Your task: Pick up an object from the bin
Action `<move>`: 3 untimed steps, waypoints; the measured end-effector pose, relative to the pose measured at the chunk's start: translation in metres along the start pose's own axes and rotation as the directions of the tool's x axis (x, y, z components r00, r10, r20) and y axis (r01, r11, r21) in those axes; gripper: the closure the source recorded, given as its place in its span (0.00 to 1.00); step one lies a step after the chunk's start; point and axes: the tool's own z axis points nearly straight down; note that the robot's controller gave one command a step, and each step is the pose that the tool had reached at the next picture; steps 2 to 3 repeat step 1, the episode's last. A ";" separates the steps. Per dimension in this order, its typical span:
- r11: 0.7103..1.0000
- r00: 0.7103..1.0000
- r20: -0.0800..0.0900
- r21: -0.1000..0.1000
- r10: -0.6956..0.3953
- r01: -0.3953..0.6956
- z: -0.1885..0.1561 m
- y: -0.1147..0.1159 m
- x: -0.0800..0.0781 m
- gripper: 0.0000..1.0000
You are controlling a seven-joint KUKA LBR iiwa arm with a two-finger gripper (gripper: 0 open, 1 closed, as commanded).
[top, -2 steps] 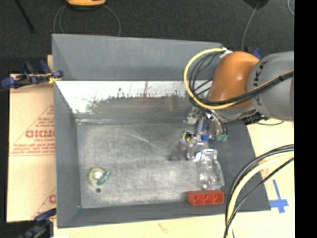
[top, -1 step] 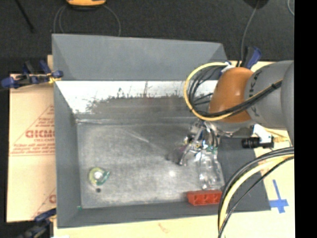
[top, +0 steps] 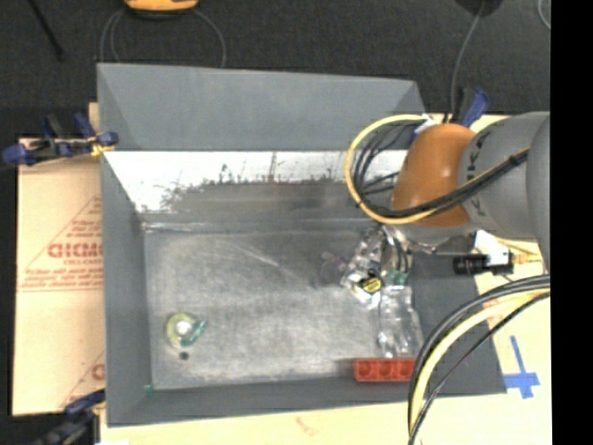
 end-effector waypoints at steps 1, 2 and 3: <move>0.985 0.985 -0.010 0.004 -0.171 0.171 -0.141 0.001 -0.016 1.00; 0.985 0.985 -0.010 0.004 -0.171 0.171 -0.141 0.001 -0.016 1.00; 0.985 0.985 -0.010 0.004 -0.171 0.171 -0.141 0.001 -0.016 1.00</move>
Offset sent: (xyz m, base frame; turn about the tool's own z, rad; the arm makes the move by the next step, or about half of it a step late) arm 0.0091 -0.0030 0.1355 -0.1724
